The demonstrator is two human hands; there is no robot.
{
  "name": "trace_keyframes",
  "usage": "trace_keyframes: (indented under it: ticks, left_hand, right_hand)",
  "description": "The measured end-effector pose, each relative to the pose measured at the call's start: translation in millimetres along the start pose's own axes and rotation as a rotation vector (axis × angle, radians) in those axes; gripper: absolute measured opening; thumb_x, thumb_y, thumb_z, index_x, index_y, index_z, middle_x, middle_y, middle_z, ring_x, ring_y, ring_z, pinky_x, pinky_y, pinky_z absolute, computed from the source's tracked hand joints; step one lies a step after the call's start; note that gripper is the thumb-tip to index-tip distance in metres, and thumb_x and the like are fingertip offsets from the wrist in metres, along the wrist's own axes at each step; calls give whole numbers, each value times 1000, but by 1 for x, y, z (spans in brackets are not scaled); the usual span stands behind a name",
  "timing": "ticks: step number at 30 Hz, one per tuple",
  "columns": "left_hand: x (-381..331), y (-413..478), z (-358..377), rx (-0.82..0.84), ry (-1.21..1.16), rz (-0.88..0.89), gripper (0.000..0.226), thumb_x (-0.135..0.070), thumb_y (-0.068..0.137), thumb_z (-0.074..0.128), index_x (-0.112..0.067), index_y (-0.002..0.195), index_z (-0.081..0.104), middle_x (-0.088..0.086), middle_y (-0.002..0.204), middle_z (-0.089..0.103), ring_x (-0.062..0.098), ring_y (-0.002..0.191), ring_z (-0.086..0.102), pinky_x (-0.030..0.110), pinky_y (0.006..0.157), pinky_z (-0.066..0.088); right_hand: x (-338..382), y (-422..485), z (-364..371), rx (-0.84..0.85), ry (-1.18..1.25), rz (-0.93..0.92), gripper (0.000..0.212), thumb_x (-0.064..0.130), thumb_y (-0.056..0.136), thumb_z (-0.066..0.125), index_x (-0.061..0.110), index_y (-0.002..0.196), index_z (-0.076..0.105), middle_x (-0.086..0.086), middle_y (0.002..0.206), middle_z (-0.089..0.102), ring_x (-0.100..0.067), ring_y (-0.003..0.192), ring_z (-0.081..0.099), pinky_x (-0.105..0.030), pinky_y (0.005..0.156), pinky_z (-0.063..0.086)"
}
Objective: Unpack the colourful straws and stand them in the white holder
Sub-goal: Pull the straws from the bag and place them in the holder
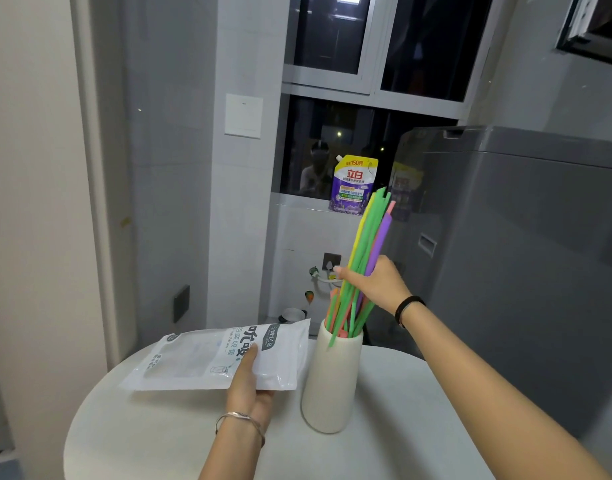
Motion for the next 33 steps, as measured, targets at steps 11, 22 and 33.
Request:
trace_keyframes:
  ticks: [11,22,33]
  left_hand:
    - [2,-2,1,2,-2,-3,38,-9,91,57,-10,129,53,8,121,62,15,85,62,33,75,50]
    - [5,2,-3,-20,18,-12,43,-11,92,57,-10,134,52,1,104,66,14,84,62,33,60,56]
    - [5,3,-2,-14,9,-19,44,-11,91,58,-10,135,51,1,98,65,15,85,62,28,54,59]
  right_hand:
    - [2,5,-6,-42,-13,-9,37,41,80,68,5,85,63,-13,82,69,-22,75,68,-29,63,59]
    - [-4,-5,5,137,122,14,16,31,79,72,21,77,61,8,73,66,3,61,67,-9,52,49]
    - [-13,-10,12,60,293,101,27,29,91,57,6,88,71,4,85,70,1,65,67,-7,55,49]
Point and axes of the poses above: each hand's wrist, its own y-axis towards the middle knuckle, its own z-axis out of the palm, x = y × z, the point moved 3 cm from there along y, towards the middle knuckle
